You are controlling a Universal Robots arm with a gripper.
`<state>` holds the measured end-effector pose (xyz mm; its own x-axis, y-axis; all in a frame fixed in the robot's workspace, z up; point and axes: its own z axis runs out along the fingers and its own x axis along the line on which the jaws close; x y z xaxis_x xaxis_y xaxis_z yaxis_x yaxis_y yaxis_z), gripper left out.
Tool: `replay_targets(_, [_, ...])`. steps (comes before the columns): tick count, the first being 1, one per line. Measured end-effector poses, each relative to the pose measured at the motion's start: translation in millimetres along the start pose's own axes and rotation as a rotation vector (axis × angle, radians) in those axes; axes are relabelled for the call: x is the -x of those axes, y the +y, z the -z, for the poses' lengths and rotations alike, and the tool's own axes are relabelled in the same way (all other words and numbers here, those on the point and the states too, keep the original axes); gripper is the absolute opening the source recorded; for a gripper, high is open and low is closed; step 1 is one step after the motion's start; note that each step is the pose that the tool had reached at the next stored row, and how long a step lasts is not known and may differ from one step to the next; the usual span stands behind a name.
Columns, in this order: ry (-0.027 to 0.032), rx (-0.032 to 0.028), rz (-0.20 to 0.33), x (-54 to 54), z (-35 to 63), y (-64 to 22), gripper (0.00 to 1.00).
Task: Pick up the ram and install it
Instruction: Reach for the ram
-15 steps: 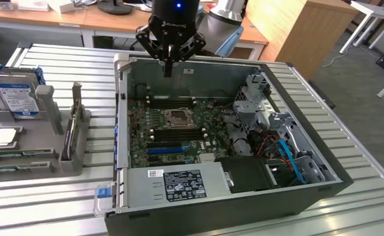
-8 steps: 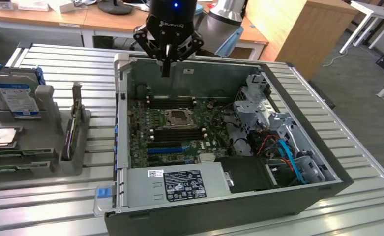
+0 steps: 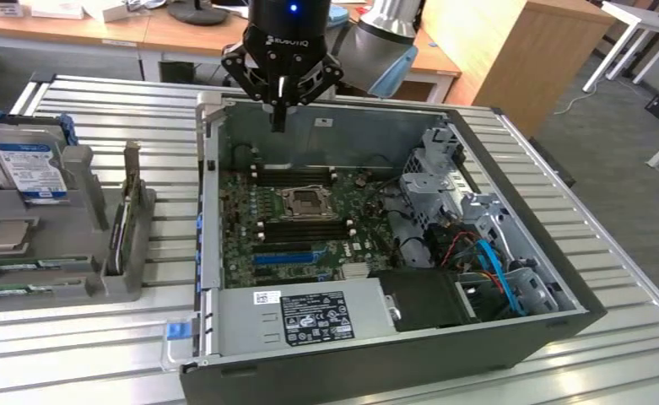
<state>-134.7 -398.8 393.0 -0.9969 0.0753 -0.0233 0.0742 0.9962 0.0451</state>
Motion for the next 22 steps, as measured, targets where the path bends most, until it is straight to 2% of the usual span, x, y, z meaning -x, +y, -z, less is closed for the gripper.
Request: replay_targets(22, [0.0000, -0.0001, 0.000, -20.6, 0.3, -1.5, 0.10])
